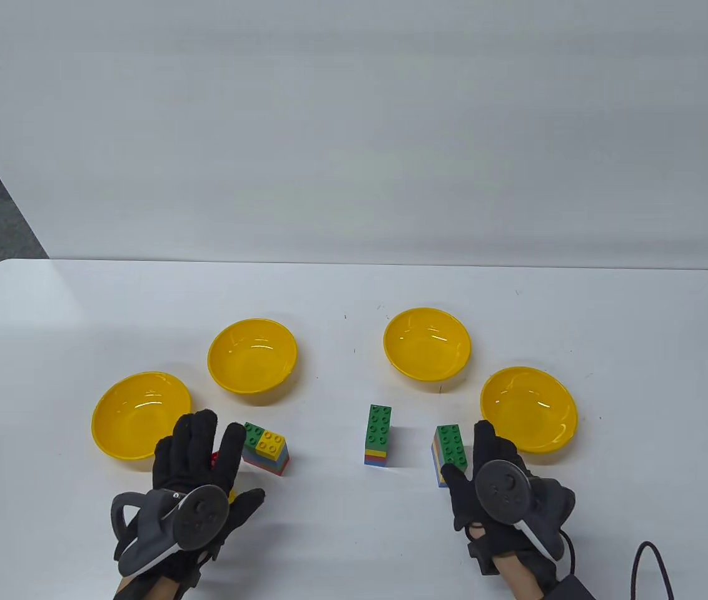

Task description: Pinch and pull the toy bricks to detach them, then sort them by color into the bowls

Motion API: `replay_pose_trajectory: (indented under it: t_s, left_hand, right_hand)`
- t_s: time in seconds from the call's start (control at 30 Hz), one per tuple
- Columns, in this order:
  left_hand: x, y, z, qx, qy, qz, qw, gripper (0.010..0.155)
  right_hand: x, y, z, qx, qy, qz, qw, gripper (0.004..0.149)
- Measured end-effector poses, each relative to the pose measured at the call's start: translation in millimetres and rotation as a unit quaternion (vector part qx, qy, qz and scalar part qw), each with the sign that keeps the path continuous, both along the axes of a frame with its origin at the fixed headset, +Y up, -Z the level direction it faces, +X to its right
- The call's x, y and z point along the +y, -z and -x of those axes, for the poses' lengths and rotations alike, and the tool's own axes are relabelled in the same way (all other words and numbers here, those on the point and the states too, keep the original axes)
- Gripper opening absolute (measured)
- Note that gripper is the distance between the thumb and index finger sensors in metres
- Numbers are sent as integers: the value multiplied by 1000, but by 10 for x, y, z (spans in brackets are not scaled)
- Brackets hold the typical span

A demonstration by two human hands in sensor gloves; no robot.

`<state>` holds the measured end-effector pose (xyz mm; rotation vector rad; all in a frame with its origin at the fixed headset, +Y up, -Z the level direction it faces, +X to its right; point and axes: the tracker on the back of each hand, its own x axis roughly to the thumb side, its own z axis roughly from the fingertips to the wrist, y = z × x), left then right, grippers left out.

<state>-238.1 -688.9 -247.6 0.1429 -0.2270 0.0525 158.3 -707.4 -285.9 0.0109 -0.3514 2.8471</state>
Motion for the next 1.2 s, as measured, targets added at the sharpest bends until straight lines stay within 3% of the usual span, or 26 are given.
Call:
replay_pose_trajectory:
  t_s: [0.17,0.53,0.63,0.8,0.87,0.97,1.07,1.2]
  left_hand:
    - [28,-45,-9,-6,-6,-6,1000,91]
    - [29,-62,-70,-10,1,-12,1000,91]
    - [44,-66,-55,-8,-3,-24,1000,90]
    - [184,-165,-9,-15,-47,-77,996,88]
    - [308,-247,-25,-37,-109,-118,986,84]
    - [518,-297,-114,-74,-233,-146,958,79]
    - [684,-259,-301,-105,-284,-140,943,77]
    - [695,-90,-631,-169,-292,-69,939,82]
  right_hand:
    - [-105,137,113,-18,-8,41,999,87]
    - [-214,168,113,-27,8,45,999,78]
    - [-198,167,80,-24,13,37,999,73]
    - [39,44,-48,-9,113,8,993,70]
    - [170,-47,-90,34,180,-24,983,70]
    - [311,-164,-91,121,287,-60,948,68]
    - [394,-236,-6,187,348,-75,916,67]
    - [413,-261,166,244,389,-65,886,65]
